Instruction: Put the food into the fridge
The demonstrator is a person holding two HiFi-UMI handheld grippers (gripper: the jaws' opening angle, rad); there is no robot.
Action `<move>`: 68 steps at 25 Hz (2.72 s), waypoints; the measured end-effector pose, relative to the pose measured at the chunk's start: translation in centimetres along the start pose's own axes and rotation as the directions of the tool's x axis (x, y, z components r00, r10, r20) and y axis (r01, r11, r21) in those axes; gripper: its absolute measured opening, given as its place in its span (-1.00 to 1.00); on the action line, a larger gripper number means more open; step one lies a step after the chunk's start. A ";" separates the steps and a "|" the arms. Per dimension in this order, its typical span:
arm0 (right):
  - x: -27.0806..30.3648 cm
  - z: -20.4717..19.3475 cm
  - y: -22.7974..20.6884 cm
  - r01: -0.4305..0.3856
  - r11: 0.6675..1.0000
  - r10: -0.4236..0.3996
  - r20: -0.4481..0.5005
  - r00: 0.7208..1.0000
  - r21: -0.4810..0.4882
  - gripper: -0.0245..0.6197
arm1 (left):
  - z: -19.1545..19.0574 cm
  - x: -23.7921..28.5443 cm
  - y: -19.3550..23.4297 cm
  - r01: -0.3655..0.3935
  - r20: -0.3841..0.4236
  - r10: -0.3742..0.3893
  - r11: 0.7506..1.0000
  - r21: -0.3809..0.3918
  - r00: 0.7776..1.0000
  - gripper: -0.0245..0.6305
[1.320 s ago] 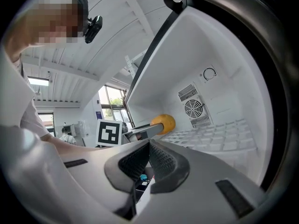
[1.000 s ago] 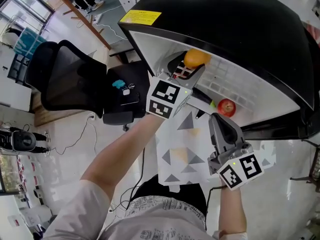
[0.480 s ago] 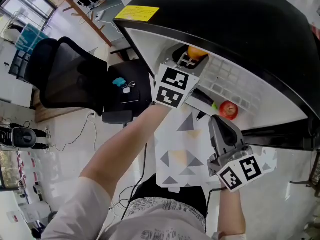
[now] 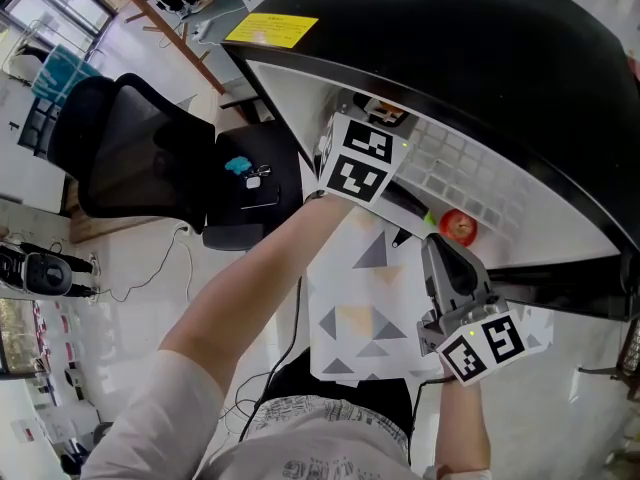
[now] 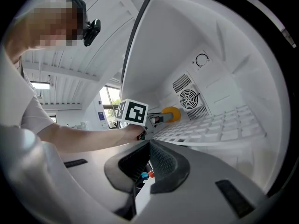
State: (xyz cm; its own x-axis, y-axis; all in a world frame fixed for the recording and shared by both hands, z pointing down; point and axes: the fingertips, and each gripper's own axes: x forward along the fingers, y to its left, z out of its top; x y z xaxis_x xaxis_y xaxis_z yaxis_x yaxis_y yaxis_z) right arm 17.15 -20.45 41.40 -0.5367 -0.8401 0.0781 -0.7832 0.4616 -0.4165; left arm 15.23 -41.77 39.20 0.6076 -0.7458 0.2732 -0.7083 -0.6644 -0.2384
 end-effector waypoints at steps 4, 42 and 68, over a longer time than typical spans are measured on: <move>0.2 -0.2 -0.1 0.001 1.000 -0.001 -0.003 1.000 0.003 -0.95 | -0.9 0.5 0.2 0.003 -0.037 -0.003 1.000 -0.003 0.999 -0.12; 0.6 -0.4 1.5 0.009 1.000 -0.009 -0.006 1.000 -0.010 -0.95 | -2.5 0.1 -0.9 0.049 -0.064 -0.050 0.999 -0.013 0.997 0.02; 0.9 1.8 4.6 0.030 0.999 -0.030 -0.004 1.000 -0.040 -0.95 | 0.4 -6.5 -2.9 0.137 0.029 -0.136 0.989 -0.051 0.990 0.03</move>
State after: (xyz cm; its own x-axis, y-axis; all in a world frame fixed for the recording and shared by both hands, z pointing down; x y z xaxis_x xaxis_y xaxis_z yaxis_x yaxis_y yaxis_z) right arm 13.60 -19.56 37.92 -0.5144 -0.8523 0.0942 -0.8108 0.4477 -0.3771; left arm 13.44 -35.01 37.69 0.7086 -0.6496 0.2756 -0.6356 -0.7572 -0.1505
